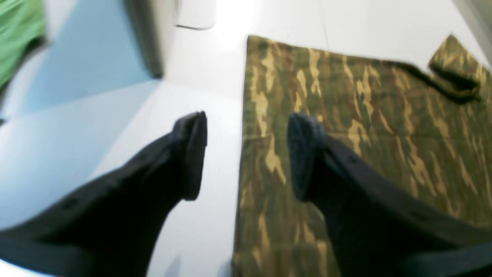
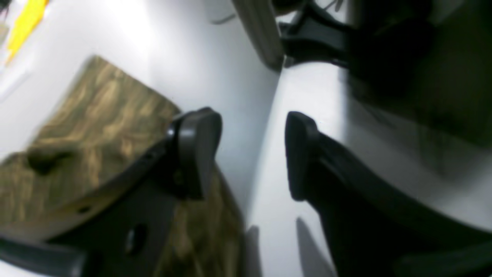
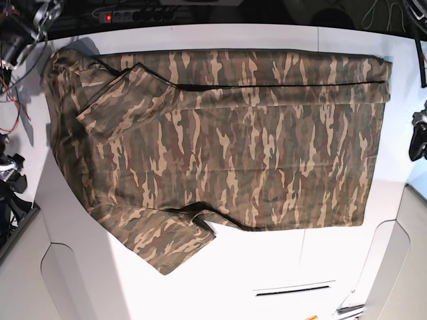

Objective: Fold the T-shirt properly
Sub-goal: 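Grasp the folded shirt's side edge with both grippers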

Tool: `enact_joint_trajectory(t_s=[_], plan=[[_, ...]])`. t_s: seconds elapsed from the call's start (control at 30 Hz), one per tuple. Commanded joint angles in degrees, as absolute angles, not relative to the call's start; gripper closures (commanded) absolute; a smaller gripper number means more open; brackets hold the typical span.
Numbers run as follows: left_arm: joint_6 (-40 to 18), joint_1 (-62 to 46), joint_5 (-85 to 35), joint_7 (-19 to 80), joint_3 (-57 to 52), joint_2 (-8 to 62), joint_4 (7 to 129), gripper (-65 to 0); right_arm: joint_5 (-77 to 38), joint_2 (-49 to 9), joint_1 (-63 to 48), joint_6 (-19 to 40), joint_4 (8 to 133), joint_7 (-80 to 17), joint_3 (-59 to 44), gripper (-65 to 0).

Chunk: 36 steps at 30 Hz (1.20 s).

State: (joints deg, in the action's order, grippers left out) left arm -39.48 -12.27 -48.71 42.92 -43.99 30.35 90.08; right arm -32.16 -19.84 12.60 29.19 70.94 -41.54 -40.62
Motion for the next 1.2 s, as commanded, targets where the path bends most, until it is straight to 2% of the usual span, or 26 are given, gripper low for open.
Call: enact_joint_trajectory(t_s=[0.0,0.13,0.33,0.5,0.67,0.83,1.17], plan=[[-40.0,-10.1,-48.4,40.8,-42.4,32.1,89.1,-36.4,-32.9,-20.9,15.1,30.0,69.4,-40.0,-40.0,-29.7],[-39.0,-1.6,-43.1,37.9,-33.7,33.4,80.4,-36.4,-29.2,-20.9,20.0,30.6,60.2,-36.0,-35.4,-29.7],[-36.4,9.7,-31.7,31.3,-22.5,33.5,67.0,-36.4,-25.7,-20.8,21.6,27.4,53.3,-27.2,-28.3,-29.7],[-35.1,18.5,-26.9,25.8,-17.2,33.5,52.1,-37.6,-22.1,-20.8,21.5,25.7,51.9,-26.6,-25.3,-29.7],[-31.2,24.7,-23.3,22.7,-15.6,33.5,40.9,-37.6,-21.6,-20.8,21.5,25.7,50.3,-26.6,-25.3,-29.7],[-31.1,26.5,-23.4,22.6,-15.6,33.3,35.5,-37.5,-21.6,-18.7,21.6,25.8,49.9,-26.5,-25.3,-29.7],[-31.5,26.5,-23.7,25.0,-15.1,29.7,35.5,-37.4,-20.3,-11.2,21.6,25.9,49.9,-25.7,-25.1,-29.7]])
